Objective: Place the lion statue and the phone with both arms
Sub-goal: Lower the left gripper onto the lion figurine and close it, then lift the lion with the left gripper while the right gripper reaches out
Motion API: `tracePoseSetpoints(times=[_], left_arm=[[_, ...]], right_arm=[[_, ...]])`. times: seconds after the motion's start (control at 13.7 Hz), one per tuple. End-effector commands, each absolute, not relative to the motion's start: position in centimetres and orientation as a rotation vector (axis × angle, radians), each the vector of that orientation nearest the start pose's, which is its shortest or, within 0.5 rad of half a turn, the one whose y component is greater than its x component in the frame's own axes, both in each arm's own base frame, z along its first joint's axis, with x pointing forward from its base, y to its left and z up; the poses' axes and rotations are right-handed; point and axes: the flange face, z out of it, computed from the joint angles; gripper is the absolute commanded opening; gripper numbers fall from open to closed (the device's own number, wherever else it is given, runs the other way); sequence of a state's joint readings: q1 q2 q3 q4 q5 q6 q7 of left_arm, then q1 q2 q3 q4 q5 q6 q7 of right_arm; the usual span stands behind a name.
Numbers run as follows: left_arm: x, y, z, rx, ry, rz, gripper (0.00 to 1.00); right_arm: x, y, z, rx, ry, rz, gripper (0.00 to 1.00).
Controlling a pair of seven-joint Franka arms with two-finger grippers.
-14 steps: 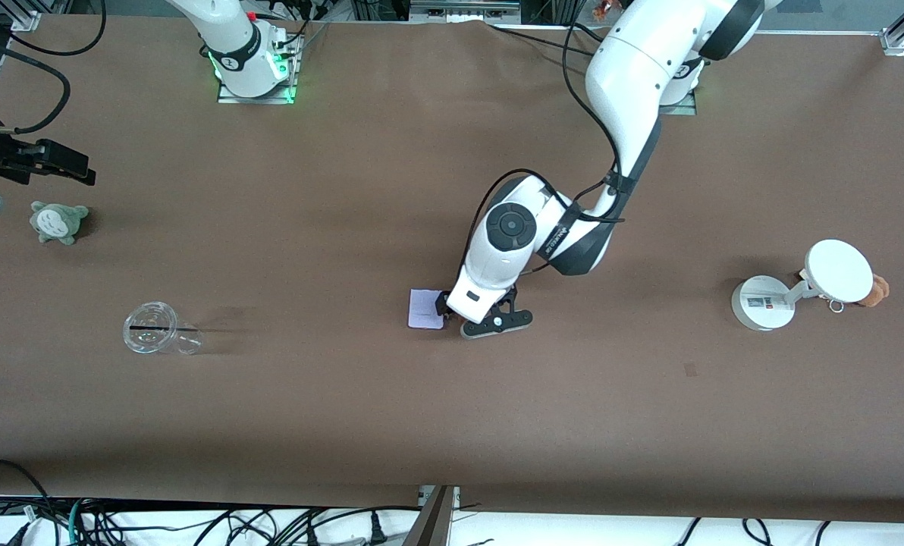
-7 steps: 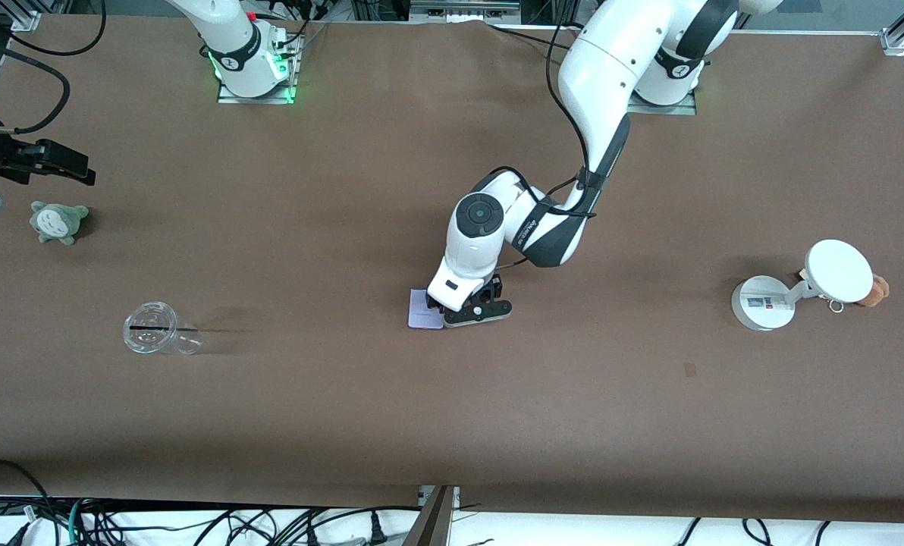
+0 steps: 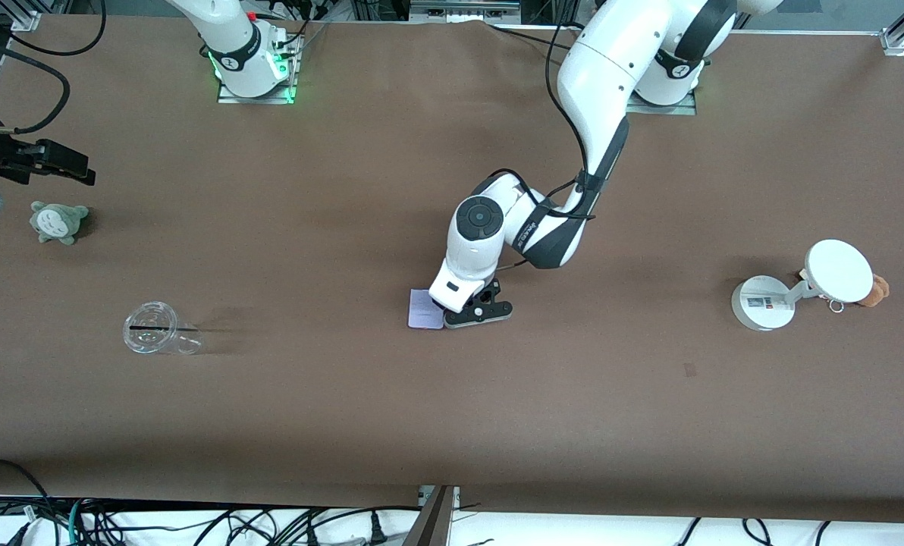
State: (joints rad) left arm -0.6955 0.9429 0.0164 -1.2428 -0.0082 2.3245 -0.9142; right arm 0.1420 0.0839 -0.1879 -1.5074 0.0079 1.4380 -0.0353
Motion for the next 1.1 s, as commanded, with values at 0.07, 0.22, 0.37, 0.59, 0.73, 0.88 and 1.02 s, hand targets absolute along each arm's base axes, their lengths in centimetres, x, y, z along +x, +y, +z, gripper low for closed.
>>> tracePoseSetpoints(times=[0.07, 0.22, 0.37, 0.59, 0.73, 0.88, 1.02], left_arm=[[60.2, -48.3, 19.8, -3.198, -0.364, -0.190, 0.00], [62.1, -46.3, 21.4, -3.213, -0.350, -0.213, 0.00], [64.4, -43.5, 24.4, -3.254, -0.243, -0.232, 0.00], [65.7, -39.0, 26.0, -3.277, -0.170, -0.195, 0.00], [67.1, -34.3, 28.1, -3.276, -0.074, -0.209, 0.00], [67.7, -28.7, 29.6, -3.265, 0.081, -0.209, 0.00], [68.0, -22.2, 31.1, -3.255, 0.286, -0.205, 0.00]], right_arm=[[56.6, -2.4, 60.2, -3.127, 0.011, 0.228, 1.00], [56.6, -2.4, 60.2, -3.129, 0.007, 0.228, 1.00], [56.7, -2.6, 60.0, -3.128, 0.018, 0.226, 1.00], [57.3, -2.5, 59.4, -3.132, 0.019, 0.214, 1.00], [57.7, -2.3, 58.9, -3.132, 0.016, 0.211, 1.00], [59.4, -2.2, 55.2, -3.134, 0.015, 0.285, 1.00], [59.9, -1.6, 54.1, -3.142, -0.012, 0.311, 1.00]])
